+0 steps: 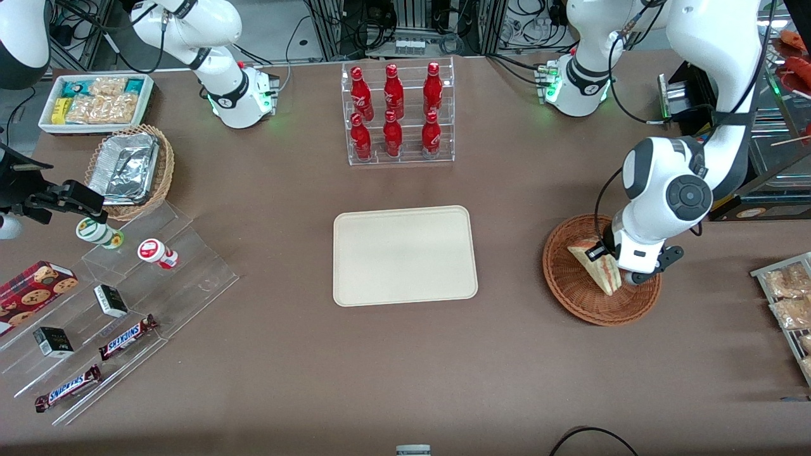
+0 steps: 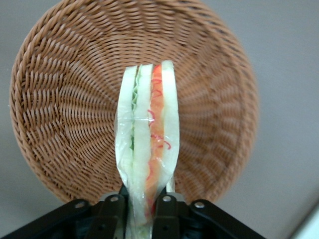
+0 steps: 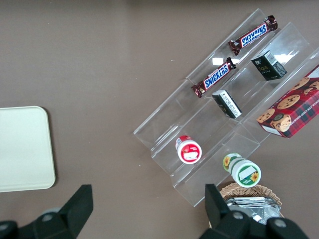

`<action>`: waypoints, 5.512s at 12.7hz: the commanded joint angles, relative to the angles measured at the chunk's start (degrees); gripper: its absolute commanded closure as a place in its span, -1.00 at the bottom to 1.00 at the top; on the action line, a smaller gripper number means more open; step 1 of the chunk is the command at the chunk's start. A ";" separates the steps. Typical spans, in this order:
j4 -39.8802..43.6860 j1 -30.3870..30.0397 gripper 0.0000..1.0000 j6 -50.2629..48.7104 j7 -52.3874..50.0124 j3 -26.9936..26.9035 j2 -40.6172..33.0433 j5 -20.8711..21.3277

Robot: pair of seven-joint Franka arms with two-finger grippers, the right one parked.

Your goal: Place sandwich from basket to tray

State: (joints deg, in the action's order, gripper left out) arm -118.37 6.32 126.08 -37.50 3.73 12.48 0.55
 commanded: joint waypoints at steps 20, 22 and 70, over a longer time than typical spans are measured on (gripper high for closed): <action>50.51 36.48 1.00 -14.99 -12.24 -0.21 35.85 -0.90; 51.40 36.48 1.00 -13.76 -13.65 0.84 37.09 -2.57; 16.15 -7.28 -1.00 -43.45 42.94 2.08 -18.80 -1.52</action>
State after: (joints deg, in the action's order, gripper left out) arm -102.19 1.59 85.14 2.97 4.34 -3.83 -1.55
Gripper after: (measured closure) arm 0.000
